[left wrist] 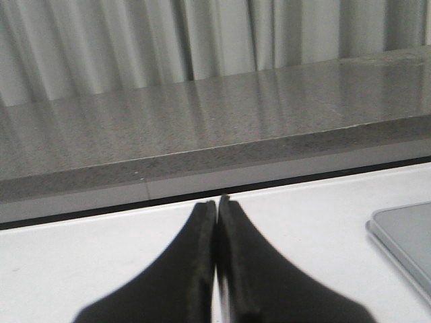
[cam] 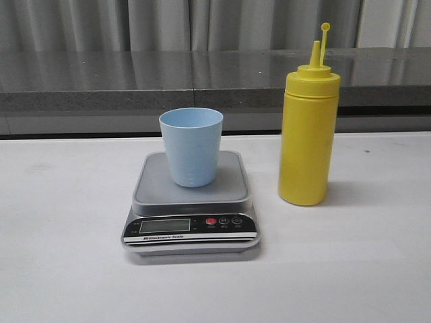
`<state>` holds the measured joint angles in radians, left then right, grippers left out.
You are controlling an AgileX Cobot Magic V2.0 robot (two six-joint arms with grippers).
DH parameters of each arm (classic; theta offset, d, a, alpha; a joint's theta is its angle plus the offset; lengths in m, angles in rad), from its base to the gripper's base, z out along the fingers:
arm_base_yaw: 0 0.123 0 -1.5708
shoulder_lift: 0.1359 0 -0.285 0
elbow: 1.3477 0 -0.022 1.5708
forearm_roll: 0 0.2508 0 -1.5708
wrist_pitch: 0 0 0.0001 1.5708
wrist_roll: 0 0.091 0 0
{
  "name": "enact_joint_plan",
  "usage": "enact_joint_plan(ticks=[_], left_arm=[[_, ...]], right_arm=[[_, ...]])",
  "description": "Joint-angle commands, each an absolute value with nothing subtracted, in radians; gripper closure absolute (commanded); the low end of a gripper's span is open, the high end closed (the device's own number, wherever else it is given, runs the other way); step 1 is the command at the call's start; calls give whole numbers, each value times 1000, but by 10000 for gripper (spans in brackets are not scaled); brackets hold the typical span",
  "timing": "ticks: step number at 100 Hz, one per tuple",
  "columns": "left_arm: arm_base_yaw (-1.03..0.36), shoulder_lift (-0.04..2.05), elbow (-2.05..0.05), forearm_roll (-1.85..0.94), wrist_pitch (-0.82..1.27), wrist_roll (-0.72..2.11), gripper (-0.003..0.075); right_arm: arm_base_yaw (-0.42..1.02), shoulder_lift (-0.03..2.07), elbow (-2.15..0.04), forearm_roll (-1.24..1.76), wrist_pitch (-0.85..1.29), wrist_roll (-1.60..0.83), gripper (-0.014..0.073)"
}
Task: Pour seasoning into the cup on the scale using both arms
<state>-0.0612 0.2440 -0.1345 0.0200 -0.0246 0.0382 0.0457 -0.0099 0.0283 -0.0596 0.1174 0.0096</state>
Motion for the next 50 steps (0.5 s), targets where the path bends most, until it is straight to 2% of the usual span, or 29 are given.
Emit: enact_joint_plan(ticks=[1,29,50], left_arm=[[-20,187,-107,20,-131,38,738],[9,-37,8,10,-125,38,738],[14,-38,8,16,-74,38,738]], right_arm=[[41,-26,28,-61,35,0,713],[41,-26,28,-61,35,0,713],[41,-26,28,-61,35,0,713]])
